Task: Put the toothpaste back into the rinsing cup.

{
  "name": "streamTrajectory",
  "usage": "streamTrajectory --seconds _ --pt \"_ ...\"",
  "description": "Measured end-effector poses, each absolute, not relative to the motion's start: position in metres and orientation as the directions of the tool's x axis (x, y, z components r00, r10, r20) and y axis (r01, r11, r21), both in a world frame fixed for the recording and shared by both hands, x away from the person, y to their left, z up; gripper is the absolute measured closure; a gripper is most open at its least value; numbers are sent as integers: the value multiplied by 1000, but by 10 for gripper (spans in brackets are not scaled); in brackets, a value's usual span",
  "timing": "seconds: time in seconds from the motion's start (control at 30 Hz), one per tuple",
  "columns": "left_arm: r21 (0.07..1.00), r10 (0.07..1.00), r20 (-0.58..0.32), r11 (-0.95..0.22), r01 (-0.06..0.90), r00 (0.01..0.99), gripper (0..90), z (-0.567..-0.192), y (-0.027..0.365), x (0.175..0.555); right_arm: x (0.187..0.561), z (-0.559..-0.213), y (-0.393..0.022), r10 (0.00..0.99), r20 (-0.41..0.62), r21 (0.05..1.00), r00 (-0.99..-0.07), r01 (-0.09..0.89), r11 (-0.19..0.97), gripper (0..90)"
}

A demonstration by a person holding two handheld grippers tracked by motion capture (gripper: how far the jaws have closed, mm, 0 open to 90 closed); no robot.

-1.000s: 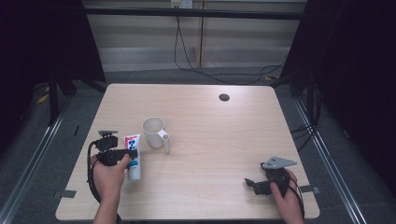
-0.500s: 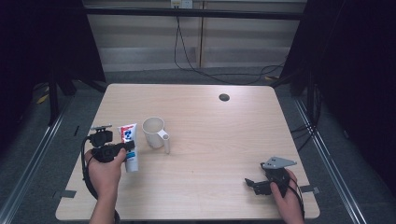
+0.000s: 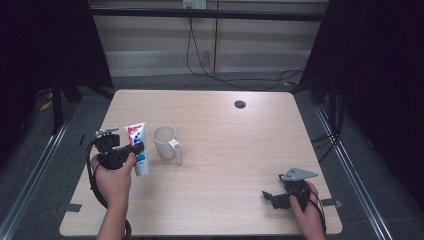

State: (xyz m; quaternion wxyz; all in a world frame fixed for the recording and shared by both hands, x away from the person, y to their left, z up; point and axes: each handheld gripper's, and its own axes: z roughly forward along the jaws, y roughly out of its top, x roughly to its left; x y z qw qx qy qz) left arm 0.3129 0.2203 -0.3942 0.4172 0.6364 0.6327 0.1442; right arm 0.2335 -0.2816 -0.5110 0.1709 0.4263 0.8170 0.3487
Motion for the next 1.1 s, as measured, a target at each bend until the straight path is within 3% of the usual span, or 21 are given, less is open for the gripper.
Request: streamTrajectory --seconds 1.1 --pt "809 919 -318 134 573 235 679 -374 203 328 233 -511 -282 815 17 715 -579 577 394 91"
